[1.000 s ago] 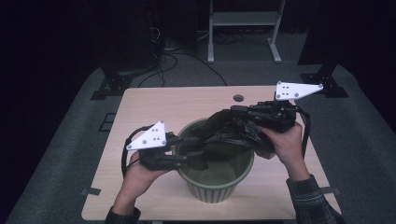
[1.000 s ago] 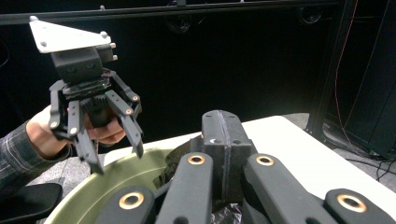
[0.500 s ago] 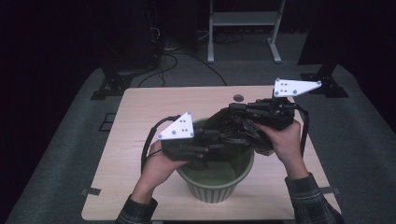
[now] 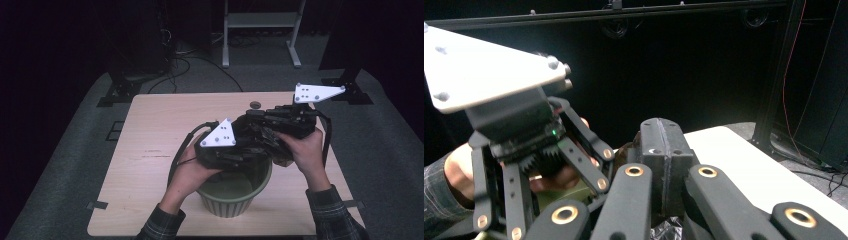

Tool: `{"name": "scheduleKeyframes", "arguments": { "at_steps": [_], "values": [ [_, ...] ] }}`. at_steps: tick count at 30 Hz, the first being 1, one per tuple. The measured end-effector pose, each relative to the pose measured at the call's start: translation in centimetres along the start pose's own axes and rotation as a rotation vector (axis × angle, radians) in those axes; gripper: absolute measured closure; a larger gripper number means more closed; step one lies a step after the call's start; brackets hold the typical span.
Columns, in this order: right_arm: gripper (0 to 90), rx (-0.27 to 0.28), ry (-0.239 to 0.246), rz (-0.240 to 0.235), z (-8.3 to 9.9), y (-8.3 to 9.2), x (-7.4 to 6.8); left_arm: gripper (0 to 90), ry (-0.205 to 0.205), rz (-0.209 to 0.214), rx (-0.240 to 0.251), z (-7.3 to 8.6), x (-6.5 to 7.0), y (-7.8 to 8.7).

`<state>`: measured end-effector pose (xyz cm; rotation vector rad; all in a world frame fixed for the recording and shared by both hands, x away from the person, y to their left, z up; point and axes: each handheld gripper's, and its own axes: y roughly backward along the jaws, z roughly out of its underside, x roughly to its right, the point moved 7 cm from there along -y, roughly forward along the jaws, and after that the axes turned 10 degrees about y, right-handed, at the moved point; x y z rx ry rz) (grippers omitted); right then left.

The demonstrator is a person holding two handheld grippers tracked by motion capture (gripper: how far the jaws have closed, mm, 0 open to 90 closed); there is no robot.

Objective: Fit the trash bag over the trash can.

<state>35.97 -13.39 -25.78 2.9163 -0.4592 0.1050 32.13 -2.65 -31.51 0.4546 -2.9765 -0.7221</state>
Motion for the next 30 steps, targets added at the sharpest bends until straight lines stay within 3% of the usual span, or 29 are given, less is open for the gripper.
{"name": "scheduleKeyframes", "arguments": {
  "at_steps": [6,10,13,15,20,30],
  "values": [
    [90.0,-0.002,-0.004,0.001,0.2,0.1,0.1,57.8,-0.013,-0.024,-0.048,0.4,0.0,-1.6],
    [90.0,0.002,-0.006,0.003,0.2,0.2,0.2,72.4,-0.019,-0.027,-0.082,0.5,0.2,-2.0],
    [90.0,0.002,-0.006,0.004,0.2,0.2,0.2,87.3,0.008,-0.006,-0.093,0.5,0.3,-1.9],
    [90.0,0.001,-0.008,0.005,0.3,0.2,0.3,89.7,0.033,0.015,-0.094,0.5,0.4,-1.7],
    [90.0,-0.008,-0.017,0.016,0.7,0.5,0.6,89.8,0.068,0.049,-0.04,0.4,0.5,-0.1],
    [90.0,-0.011,-0.031,0.036,1.4,1.2,1.3,89.8,0.117,-0.024,0.036,0.9,-1.4,4.5]
  ]
}}
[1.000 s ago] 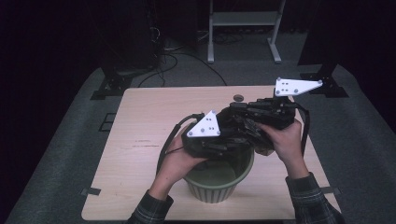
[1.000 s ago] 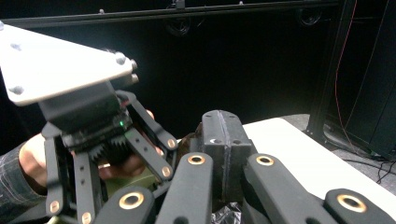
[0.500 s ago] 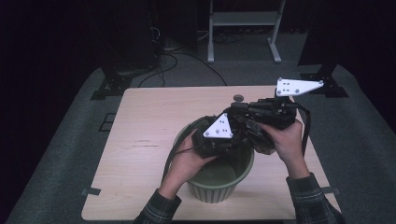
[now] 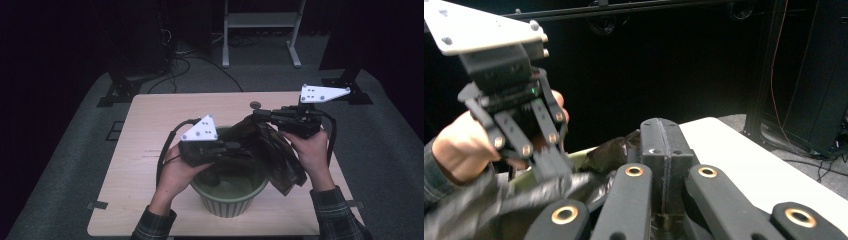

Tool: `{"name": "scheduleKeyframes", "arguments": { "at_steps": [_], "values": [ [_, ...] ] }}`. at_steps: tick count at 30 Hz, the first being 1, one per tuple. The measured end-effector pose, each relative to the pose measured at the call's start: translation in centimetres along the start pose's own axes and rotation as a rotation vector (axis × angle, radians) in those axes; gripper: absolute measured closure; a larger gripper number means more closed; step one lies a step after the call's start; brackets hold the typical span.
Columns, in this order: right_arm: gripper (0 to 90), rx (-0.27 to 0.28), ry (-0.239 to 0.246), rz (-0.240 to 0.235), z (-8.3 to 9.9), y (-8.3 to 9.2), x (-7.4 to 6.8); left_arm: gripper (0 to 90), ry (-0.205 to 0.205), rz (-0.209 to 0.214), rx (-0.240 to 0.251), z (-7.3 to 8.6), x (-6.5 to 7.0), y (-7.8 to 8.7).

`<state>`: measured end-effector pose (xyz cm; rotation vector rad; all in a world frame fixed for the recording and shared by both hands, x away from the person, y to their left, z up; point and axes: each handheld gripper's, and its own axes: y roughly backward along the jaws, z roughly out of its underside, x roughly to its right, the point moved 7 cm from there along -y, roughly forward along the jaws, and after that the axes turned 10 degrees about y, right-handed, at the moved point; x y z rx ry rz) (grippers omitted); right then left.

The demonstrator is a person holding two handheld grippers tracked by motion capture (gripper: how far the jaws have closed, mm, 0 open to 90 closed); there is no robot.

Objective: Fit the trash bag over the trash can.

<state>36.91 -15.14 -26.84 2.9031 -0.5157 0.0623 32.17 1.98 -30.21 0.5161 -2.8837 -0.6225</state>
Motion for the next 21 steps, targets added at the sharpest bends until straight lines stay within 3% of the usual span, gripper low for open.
{"name": "scheduleKeyframes", "arguments": {
  "at_steps": [12,21],
  "values": [
    [90.0,-0.023,-0.033,0.039,1.7,1.8,1.0,89.8,0.085,-0.119,0.094,1.7,-3.8,6.9],
    [90.0,-0.045,-0.056,0.079,3.2,3.3,1.9,89.8,0.149,-0.192,0.118,3.5,-6.5,10.2]
  ]
}}
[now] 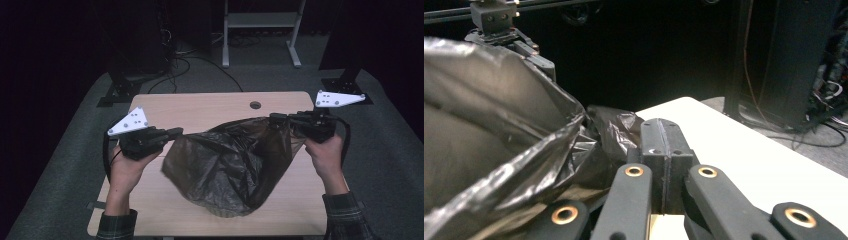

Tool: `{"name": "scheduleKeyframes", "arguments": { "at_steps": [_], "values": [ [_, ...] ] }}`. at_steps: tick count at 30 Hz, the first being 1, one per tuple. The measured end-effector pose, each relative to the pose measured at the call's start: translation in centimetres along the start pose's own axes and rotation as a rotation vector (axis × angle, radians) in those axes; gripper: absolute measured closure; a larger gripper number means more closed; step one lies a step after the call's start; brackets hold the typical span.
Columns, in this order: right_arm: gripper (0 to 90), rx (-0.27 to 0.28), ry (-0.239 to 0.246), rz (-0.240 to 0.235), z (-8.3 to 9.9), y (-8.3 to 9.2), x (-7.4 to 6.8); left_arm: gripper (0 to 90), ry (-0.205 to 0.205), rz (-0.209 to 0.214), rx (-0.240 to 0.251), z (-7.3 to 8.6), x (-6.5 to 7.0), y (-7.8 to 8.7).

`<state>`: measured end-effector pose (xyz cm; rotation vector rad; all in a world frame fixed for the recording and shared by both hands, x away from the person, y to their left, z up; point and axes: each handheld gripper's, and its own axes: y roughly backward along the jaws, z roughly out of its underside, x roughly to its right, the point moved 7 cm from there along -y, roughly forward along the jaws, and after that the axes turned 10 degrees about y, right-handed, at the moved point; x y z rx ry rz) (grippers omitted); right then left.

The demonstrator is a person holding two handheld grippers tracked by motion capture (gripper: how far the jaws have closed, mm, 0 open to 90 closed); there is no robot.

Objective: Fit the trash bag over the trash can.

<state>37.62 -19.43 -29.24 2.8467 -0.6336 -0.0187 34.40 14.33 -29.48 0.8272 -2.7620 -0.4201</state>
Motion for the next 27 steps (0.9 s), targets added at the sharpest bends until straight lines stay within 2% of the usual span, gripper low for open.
{"name": "scheduleKeyframes", "arguments": {
  "at_steps": [10,18,24,27],
  "values": [
    [90.0,-0.01,-0.036,0.055,1.7,2.1,1.6,89.7,0.056,-0.055,0.004,1.2,-2.7,1.0],
    [90.0,0.002,-0.078,0.106,2.7,3.7,3.3,89.8,0.075,-0.118,-0.002,1.6,-4.8,0.9],
    [90.0,0.007,-0.103,0.139,3.3,4.1,4.5,89.8,0.097,-0.154,0.007,1.9,-6.6,0.7],
    [90.0,0.001,-0.116,0.147,3.9,3.9,4.9,89.8,0.112,-0.165,-0.004,2.5,-7.3,0.6]
  ]
}}
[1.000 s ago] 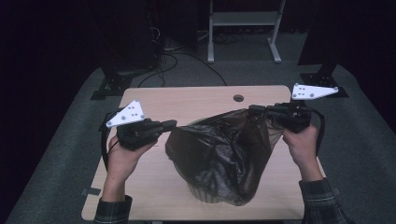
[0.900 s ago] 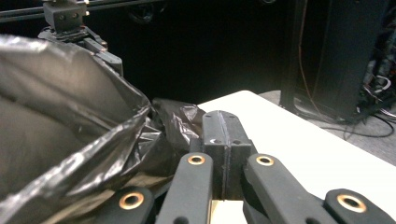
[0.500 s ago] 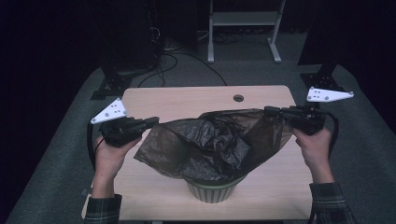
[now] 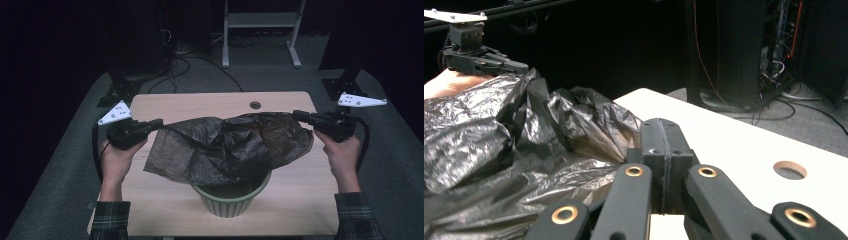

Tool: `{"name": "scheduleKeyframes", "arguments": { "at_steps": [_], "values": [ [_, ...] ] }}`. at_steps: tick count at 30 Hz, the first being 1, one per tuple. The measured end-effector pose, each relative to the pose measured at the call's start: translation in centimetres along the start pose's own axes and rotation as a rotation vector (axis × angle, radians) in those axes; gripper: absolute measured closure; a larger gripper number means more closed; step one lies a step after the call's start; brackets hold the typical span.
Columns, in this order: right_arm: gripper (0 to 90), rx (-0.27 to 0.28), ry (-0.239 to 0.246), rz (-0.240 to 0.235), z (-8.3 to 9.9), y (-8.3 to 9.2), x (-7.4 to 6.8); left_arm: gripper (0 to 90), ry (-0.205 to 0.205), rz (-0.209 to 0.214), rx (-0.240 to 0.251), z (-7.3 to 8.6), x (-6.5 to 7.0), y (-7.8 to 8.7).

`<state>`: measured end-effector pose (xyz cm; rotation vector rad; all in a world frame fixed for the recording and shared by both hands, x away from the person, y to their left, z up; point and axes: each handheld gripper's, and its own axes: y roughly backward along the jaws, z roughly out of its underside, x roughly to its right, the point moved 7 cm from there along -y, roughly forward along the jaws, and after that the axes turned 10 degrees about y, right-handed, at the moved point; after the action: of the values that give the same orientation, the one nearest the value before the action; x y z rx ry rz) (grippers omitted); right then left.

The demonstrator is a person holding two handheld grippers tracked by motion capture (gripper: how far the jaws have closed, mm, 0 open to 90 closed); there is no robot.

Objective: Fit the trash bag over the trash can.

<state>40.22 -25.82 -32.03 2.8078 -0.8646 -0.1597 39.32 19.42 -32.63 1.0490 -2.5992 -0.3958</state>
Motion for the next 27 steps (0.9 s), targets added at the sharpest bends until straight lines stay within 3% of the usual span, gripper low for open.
{"name": "scheduleKeyframes", "arguments": {
  "at_steps": [13,21,27],
  "values": [
    [90.0,-0.044,-0.061,0.027,4.3,-0.3,1.1,89.8,0.05,-0.026,-0.064,4.1,-1.6,-1.2],
    [90.0,-0.041,-0.1,0.052,6.8,0.9,1.4,89.8,0.073,-0.052,-0.09,6.0,-2.4,-1.1],
    [90.0,-0.042,-0.135,0.055,8.6,1.6,1.7,89.8,0.099,-0.038,-0.097,7.4,-2.7,-1.3]
  ]
}}
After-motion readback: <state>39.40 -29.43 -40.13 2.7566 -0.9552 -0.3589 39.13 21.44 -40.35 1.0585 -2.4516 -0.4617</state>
